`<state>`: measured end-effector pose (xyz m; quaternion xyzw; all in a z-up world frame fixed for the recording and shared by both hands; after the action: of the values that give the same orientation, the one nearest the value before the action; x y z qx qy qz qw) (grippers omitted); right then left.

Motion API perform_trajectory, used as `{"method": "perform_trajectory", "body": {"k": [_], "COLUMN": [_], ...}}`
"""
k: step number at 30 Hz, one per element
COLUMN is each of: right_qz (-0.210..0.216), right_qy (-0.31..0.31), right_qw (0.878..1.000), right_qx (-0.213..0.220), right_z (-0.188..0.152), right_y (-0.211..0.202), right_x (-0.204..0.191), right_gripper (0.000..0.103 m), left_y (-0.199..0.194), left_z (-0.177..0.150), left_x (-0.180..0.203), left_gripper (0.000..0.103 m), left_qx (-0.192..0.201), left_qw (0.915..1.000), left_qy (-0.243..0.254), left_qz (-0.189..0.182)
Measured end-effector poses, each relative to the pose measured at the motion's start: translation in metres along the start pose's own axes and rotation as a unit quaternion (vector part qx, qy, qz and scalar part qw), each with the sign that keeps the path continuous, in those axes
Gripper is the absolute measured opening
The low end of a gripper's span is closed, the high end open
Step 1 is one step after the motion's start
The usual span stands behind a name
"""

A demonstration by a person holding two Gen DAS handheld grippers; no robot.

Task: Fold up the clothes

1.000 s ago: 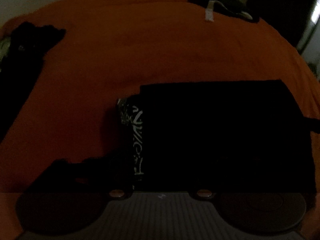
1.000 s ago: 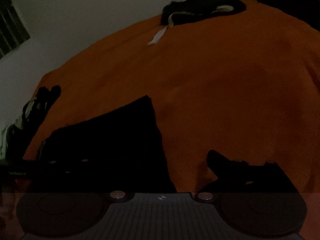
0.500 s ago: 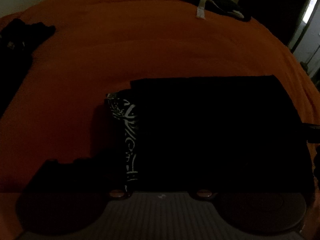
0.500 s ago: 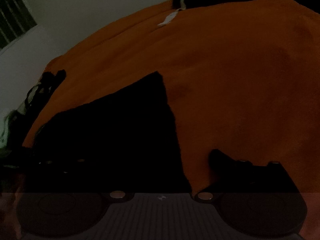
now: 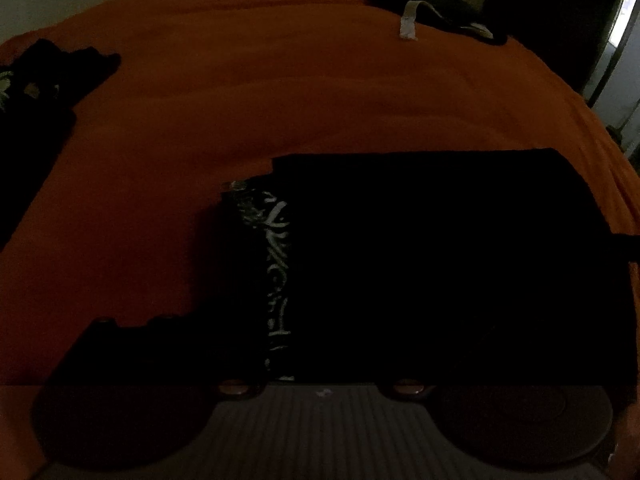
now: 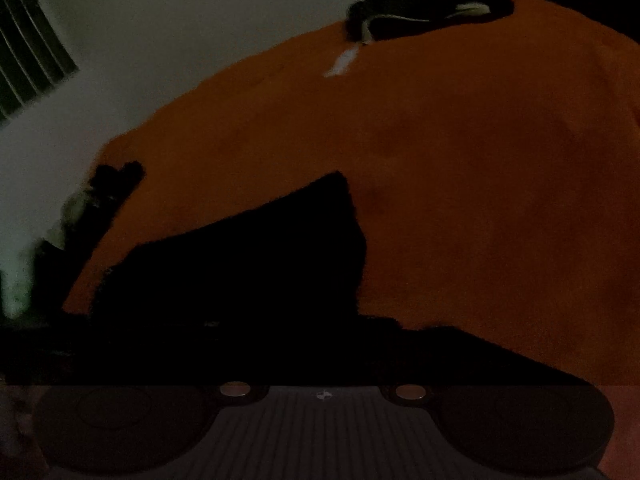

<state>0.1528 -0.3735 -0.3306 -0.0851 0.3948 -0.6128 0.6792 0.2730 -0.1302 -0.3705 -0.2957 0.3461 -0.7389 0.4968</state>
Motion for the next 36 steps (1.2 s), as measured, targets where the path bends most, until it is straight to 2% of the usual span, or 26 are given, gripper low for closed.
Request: {"method": "perform_trajectory", "body": {"k": [4,7,9,10,11,16,18,20,21,23,24,26,27,28,30,32,33,36], "right_qz": [-0.001,-0.005,-0.004,-0.002,0.000,0.011,0.018,0.027,0.030,0.025,0.022,0.015,0.013,0.010,0.003,0.000,0.002,0.003], "right_qy": [-0.006,0.002,0.012,0.005,-0.006,-0.048,-0.039,-0.023,-0.015,-0.006,-0.009,-0.022,-0.030,-0.032,-0.033,-0.033,-0.028,-0.025], "right_qw": [1.000,1.000,0.999,0.999,0.999,0.995,0.995,0.995,0.996,0.996,0.997,0.997,0.998,0.998,0.998,0.999,0.999,0.999], "right_qx": [0.001,-0.015,-0.032,-0.040,-0.049,-0.085,-0.089,-0.090,-0.088,-0.082,-0.078,-0.068,-0.062,-0.058,-0.050,-0.040,-0.036,-0.021], "right_z": [-0.002,-0.004,-0.003,-0.004,-0.005,-0.009,-0.009,-0.008,-0.008,-0.007,-0.007,-0.006,-0.006,-0.005,-0.004,-0.001,0.001,0.005], "right_y": [-0.005,0.004,0.009,0.011,0.012,0.021,0.028,0.036,0.039,0.044,0.044,0.044,0.043,0.041,0.038,0.033,0.029,0.018], "right_x": [-0.005,0.003,0.007,0.007,0.007,0.007,0.009,0.009,0.009,0.007,0.005,0.000,-0.004,-0.006,-0.008,-0.009,-0.010,-0.014], "right_gripper": [0.007,0.009,0.023,0.050,0.070,0.075,0.079,0.087,0.088,0.087,0.083,0.054,0.051,0.044,0.034,0.019,0.015,0.013], "left_y": [-0.011,-0.011,-0.010,-0.010,-0.007,0.006,0.010,0.015,0.016,0.019,0.018,0.016,0.015,0.013,0.009,0.003,0.000,-0.008], "left_z": [0.000,-0.001,0.000,0.000,0.002,0.003,0.007,0.011,0.013,0.015,0.015,0.016,0.018,0.019,0.021,0.022,0.022,0.023], "left_x": [-0.022,-0.025,-0.021,-0.019,-0.014,0.007,0.011,0.016,0.018,0.023,0.025,0.030,0.032,0.034,0.038,0.038,0.038,0.035], "left_gripper": [0.103,0.102,0.102,0.102,0.102,0.102,0.102,0.102,0.102,0.102,0.096,0.072,0.053,0.043,0.030,0.026,0.024,0.023], "left_qx": [-0.003,-0.012,-0.010,-0.009,-0.009,-0.013,-0.015,-0.016,-0.016,-0.014,-0.012,-0.005,-0.001,0.003,0.012,0.020,0.023,0.033], "left_qw": [0.9993,0.9998,0.9998,0.9997,0.9993,0.9982,0.9983,0.9984,0.9984,0.9983,0.9982,0.9979,0.9977,0.9975,0.9971,0.9972,0.9974,0.9975], "left_qy": [-0.027,-0.015,-0.002,0.004,0.011,0.041,0.041,0.041,0.043,0.047,0.048,0.054,0.058,0.063,0.071,0.068,0.062,0.054], "left_qz": [0.026,0.001,-0.016,-0.024,-0.034,-0.042,-0.039,-0.036,-0.034,-0.032,-0.032,-0.036,-0.035,-0.032,-0.025,-0.025,-0.028,-0.031]}}
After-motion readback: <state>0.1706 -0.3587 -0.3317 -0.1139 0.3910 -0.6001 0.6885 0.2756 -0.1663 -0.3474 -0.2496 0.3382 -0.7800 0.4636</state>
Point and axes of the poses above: each gripper's, at about its wrist camera, not at the fingertips, and y roughly the way its jaws point, x to its right, z to its top, the point moved 10 cm from there along y, roughly the way its jaws point, and after that the axes turned 4 degrees about x, right-handed, at the moved point
